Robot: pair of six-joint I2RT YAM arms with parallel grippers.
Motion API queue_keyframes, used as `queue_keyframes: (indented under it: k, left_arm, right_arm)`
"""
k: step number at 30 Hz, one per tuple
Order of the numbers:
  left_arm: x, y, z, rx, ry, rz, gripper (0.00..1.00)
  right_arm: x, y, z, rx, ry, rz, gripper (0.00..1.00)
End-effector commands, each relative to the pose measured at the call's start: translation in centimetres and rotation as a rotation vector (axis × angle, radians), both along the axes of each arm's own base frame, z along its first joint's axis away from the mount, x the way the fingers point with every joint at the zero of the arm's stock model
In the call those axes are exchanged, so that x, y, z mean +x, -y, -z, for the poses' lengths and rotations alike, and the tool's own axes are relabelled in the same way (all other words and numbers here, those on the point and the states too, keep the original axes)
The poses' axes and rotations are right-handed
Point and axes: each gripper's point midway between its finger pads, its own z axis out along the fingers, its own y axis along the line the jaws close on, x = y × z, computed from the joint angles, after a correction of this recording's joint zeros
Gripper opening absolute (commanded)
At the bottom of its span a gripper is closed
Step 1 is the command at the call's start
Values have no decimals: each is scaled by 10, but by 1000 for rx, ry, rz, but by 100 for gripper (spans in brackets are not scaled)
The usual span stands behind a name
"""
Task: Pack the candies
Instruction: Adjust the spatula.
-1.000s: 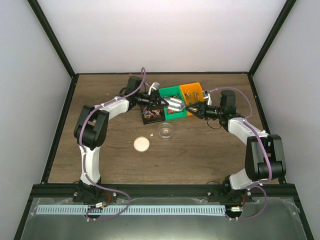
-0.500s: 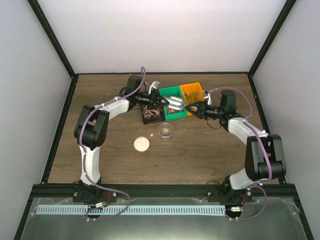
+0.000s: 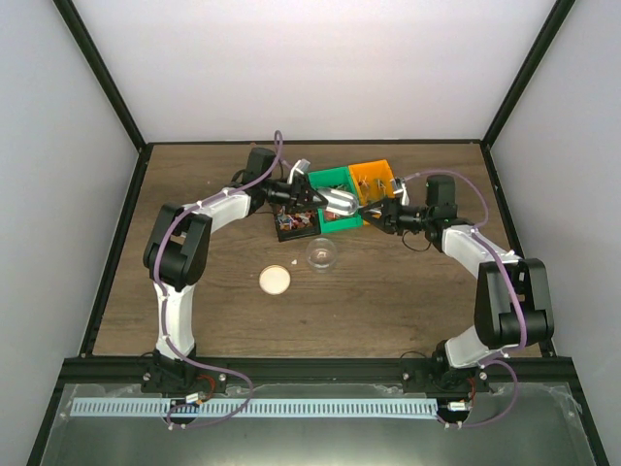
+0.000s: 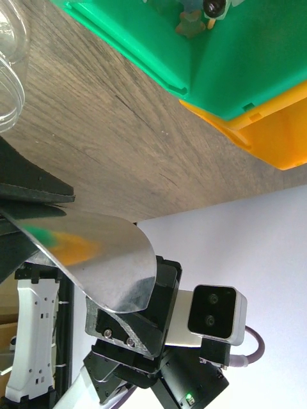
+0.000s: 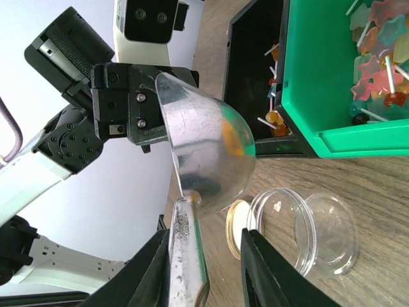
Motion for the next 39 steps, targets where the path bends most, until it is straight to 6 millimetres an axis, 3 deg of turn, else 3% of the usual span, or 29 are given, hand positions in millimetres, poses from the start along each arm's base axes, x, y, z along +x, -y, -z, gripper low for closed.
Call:
queue_keyframes:
  k: [1,9,26,39]
  left_arm:
    - [-5,-1,1,-10,9,35,4]
    - [-2,-2,5,6,-1,16,4]
    - [1,-2,4,-6,-8,1,4]
    - [4,-3,5,-25,-22,-2,4]
  right_arm:
    - [1,-4,-11,4,23,-29,31]
    - [-4,-4,-20,12,49,-35,39]
    - [3,13,-22,-26,53,69,36]
    - [1,21,-24,-27,59,92,24]
